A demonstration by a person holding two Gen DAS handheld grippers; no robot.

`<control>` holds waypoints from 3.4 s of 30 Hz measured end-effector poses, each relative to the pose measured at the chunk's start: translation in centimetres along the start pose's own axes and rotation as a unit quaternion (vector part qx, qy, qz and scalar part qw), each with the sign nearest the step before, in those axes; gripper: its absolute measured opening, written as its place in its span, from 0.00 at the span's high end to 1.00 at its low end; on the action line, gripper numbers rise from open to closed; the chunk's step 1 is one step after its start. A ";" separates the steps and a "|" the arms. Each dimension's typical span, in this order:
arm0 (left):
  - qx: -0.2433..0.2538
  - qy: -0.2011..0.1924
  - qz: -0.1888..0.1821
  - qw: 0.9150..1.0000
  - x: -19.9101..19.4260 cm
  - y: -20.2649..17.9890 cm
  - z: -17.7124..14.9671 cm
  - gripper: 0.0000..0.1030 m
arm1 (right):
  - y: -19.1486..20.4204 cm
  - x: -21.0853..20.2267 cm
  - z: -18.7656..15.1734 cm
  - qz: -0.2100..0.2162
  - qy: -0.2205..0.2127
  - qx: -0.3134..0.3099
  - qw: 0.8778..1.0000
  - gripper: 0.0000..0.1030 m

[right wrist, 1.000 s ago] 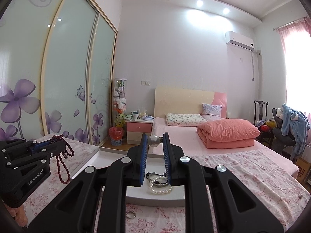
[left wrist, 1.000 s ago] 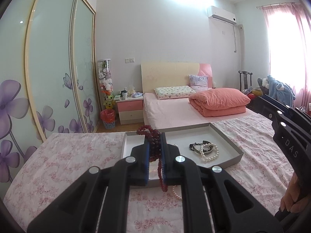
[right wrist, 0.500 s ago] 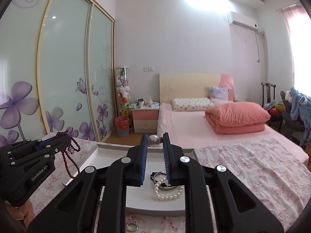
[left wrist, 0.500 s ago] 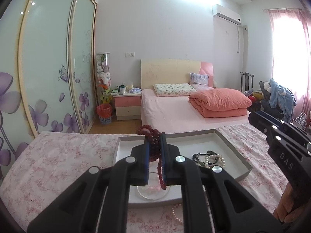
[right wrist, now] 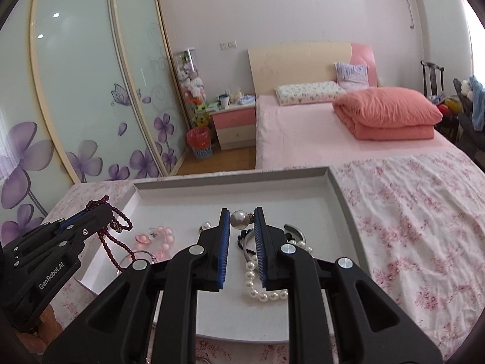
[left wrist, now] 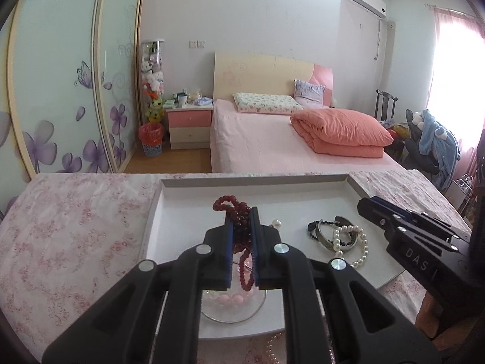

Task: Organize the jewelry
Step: 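Open both tools in the tray and lift them away, then lower the right tool and grasp the silver ring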

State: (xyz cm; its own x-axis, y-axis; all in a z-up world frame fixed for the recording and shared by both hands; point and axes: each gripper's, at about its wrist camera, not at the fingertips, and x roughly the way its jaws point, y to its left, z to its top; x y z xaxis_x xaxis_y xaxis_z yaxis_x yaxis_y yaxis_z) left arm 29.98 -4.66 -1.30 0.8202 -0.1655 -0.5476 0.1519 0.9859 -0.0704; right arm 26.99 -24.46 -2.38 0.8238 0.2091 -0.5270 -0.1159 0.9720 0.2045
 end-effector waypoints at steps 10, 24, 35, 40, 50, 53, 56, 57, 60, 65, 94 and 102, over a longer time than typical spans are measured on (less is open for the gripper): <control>-0.022 0.009 0.001 1.000 0.8 1.4 0.1 0.69 | -0.5 0.2 -0.2 -0.007 0.017 0.012 1.000 0.58; -0.033 0.017 0.035 0.999 -2.9 3.9 -1.4 0.61 | -0.8 -2.5 -1.8 0.001 0.041 0.001 0.999 0.58; -0.008 0.048 0.060 0.997 -6.1 5.3 -5.4 0.41 | 1.6 -3.6 -6.8 0.047 0.150 -0.084 0.984 0.65; -0.008 0.062 0.065 0.996 -6.4 5.7 -6.4 0.40 | 3.1 -3.5 -8.4 0.051 0.170 -0.119 0.977 0.70; -0.007 0.070 0.062 0.996 -6.5 5.7 -6.8 0.38 | 4.7 -2.1 -8.2 0.034 0.166 -0.141 0.975 0.77; -0.004 0.073 0.058 0.996 -6.4 5.3 -6.8 0.37 | 4.6 -2.0 -8.1 0.033 0.166 -0.137 0.976 0.77; 0.001 0.076 0.055 0.996 -6.2 4.8 -6.9 0.36 | 4.9 -1.9 -8.2 0.027 0.164 -0.142 0.976 0.77; 0.002 0.077 0.053 0.996 -6.2 4.6 -6.8 0.36 | 4.9 -2.0 -8.2 0.025 0.164 -0.146 0.975 0.77; 0.008 0.080 0.046 0.996 -6.1 3.9 -6.9 0.35 | 4.6 -2.1 -8.2 0.004 0.164 -0.144 0.976 0.77; 0.022 0.089 0.028 0.995 -5.9 2.4 -7.1 0.31 | 2.5 -2.5 -8.0 -0.021 0.166 -0.113 0.979 0.77; 0.046 0.163 0.012 0.985 -1.6 -2.3 -8.7 0.34 | 0.6 -1.9 -7.5 -0.035 0.162 -0.088 0.982 0.64; 0.041 0.169 0.002 0.985 -1.3 -2.4 -8.8 0.39 | -0.8 -3.2 -8.0 -0.054 0.162 -0.057 0.984 0.78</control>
State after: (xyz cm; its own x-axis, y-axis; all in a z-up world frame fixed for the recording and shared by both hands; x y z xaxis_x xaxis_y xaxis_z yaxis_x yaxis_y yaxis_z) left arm 23.69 -6.57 -7.70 0.5928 -0.1291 -0.7950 0.2040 0.9789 -0.0069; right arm 20.04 -25.08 -7.51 0.6166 0.1090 -0.7797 -0.1146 0.9923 0.0481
